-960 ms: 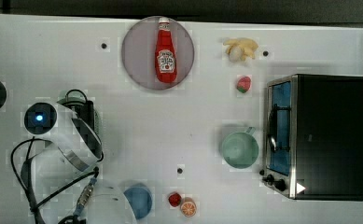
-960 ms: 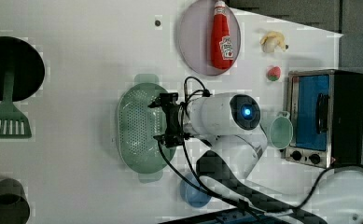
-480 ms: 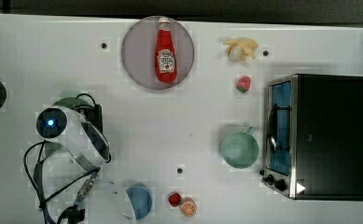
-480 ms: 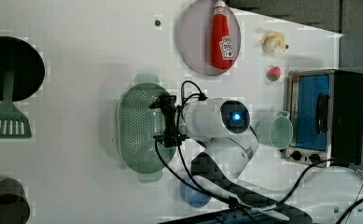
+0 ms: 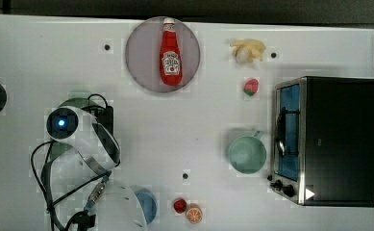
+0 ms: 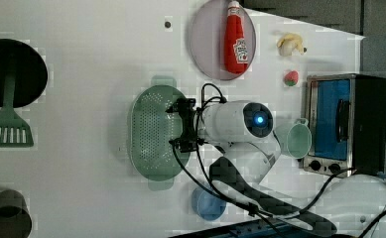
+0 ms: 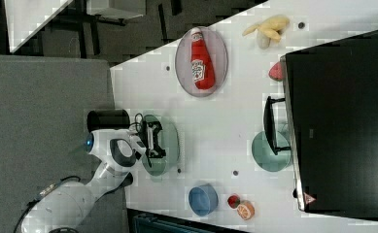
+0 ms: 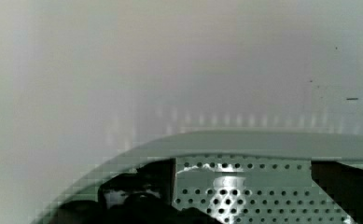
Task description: Drag strainer left to right.
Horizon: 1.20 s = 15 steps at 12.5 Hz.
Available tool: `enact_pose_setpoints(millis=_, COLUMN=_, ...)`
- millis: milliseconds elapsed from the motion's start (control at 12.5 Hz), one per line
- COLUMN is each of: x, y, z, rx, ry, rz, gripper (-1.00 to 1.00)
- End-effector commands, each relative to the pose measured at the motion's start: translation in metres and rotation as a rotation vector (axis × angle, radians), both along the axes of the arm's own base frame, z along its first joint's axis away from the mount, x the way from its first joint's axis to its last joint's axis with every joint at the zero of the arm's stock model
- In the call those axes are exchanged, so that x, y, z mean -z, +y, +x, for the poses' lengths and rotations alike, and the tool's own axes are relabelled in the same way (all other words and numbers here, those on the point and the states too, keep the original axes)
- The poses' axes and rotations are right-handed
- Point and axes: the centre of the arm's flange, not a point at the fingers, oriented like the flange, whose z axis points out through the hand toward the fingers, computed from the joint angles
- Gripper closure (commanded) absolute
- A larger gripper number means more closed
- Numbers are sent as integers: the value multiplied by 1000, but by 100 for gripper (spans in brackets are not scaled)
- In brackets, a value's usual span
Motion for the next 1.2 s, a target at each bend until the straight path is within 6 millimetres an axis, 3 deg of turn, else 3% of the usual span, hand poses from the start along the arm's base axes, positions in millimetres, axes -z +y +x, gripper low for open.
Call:
enact_pose_setpoints(millis=80, x=-13, y=-15, z=14, rx=51, ry=-19, rz=-11, gripper=-100)
enact_pose_setpoints(millis=640, x=-19, y=-77, z=8, rx=-29, ry=-7, rz=-32, gripper=-100)
enact_pose_setpoints(millis=1200, x=-18, y=-147, z=23, rx=-8, ry=-11, rz=-40, gripper=-100)
